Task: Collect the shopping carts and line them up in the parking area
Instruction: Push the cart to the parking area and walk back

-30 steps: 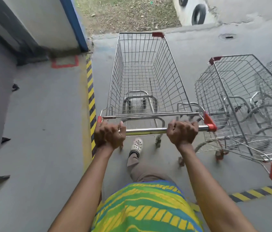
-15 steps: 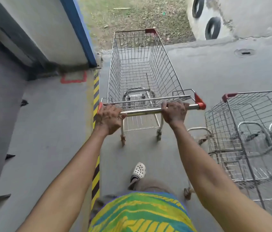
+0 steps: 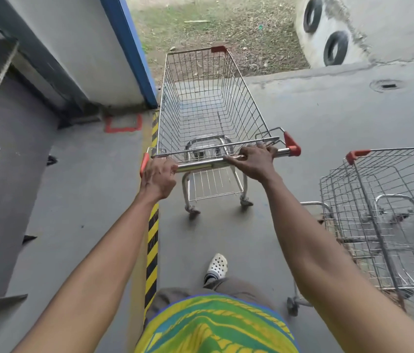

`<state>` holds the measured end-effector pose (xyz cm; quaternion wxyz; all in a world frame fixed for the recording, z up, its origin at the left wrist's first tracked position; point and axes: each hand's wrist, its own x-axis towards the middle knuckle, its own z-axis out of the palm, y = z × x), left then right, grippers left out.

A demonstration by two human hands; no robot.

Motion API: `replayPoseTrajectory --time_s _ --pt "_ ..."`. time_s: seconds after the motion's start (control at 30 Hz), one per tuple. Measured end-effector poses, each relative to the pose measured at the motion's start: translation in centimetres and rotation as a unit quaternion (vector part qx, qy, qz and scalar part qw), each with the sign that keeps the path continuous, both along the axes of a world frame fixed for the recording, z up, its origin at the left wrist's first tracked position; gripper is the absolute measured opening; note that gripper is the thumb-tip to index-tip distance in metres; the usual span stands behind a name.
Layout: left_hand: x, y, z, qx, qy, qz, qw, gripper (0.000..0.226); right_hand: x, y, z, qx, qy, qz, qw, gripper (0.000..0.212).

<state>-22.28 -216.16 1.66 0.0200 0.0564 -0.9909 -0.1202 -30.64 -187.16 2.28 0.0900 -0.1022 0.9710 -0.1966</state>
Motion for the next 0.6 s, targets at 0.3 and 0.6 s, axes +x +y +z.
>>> replayPoseTrajectory --time_s 0.3,0.6 --pt "8.9 -0.6 0.2 0.000 0.005 0.022 1.000 0.036 8.5 -1.4 0.3 0.010 -0.005 0.020 1.000 0.079" --pt "24.0 -2.2 -0.9 0.018 0.027 0.012 0.999 0.027 24.4 -2.2 -0.3 -0.017 0.032 0.002 0.999 0.064"
